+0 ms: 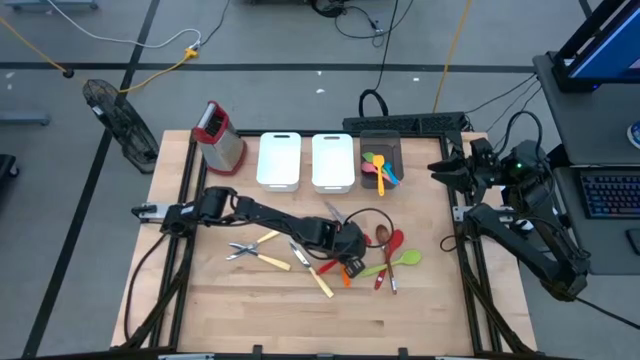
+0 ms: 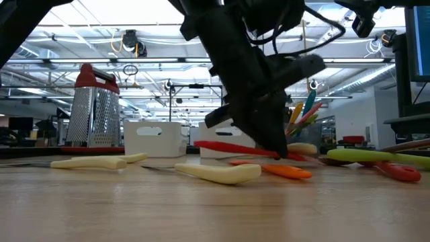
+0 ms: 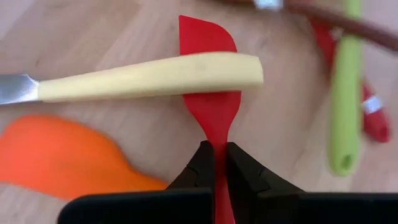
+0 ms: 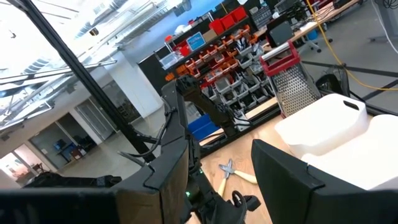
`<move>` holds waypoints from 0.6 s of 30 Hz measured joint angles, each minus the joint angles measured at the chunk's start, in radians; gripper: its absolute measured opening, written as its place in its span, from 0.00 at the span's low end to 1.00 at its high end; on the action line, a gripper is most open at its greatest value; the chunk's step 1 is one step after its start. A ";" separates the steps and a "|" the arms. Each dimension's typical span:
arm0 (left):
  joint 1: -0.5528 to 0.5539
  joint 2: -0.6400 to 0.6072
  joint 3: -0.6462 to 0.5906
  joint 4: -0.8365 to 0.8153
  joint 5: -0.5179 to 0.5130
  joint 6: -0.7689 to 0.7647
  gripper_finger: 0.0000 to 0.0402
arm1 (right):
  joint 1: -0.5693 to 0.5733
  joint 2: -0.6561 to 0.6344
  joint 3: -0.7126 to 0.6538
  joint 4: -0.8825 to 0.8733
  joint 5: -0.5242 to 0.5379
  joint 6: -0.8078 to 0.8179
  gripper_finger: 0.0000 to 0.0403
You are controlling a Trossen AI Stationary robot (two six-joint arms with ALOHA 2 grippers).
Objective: Pick & Place Kitchen Items
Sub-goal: Put the red spatula into the black bin
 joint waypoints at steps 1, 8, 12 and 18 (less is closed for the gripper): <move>0.002 -0.002 0.000 0.005 0.010 0.001 0.01 | 0.000 0.000 0.000 0.000 0.000 0.000 0.42; 0.029 -0.014 0.001 0.004 0.148 0.005 0.01 | 0.000 0.000 0.000 0.000 0.000 0.000 0.42; 0.041 -0.014 0.002 0.022 0.234 -0.006 0.01 | 0.000 0.000 0.000 0.000 0.000 0.001 0.42; 0.050 -0.014 0.002 0.027 0.352 -0.017 0.00 | 0.000 0.000 0.000 0.000 0.000 0.007 0.42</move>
